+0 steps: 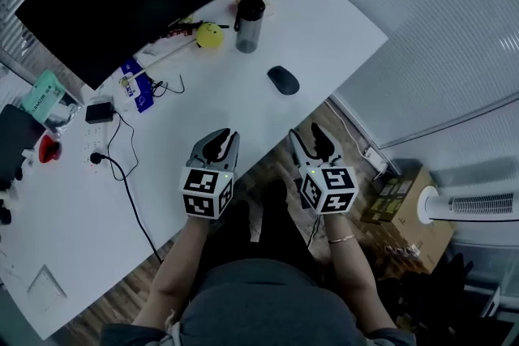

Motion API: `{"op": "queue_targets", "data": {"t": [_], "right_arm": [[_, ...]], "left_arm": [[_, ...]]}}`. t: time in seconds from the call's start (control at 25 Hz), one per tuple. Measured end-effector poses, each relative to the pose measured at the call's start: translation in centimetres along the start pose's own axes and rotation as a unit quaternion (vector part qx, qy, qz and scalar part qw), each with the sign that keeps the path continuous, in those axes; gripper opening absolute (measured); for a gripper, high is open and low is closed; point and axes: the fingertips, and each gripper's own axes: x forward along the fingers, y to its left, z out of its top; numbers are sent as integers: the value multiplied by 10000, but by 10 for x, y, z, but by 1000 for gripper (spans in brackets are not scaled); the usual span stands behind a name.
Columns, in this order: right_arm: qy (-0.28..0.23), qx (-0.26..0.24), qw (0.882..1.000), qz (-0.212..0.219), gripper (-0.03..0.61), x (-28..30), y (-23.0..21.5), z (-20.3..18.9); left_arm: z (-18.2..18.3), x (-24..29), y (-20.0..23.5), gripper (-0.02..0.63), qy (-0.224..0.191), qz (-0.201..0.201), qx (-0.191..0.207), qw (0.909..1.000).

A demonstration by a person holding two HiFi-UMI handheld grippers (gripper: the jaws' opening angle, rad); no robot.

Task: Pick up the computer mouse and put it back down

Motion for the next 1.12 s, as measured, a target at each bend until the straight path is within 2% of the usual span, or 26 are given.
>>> {"op": "queue_targets", "data": {"t": [0.36,1.12], "right_arm": [[289,-535,9977,312,242,68,-27,21],[1278,-1240,9762,1234,314,182,-58,-11]], "left_arm": [[11,20,27,67,7,435,-184,9989],[8,63,52,69,142,1671,-764,9829]]}}
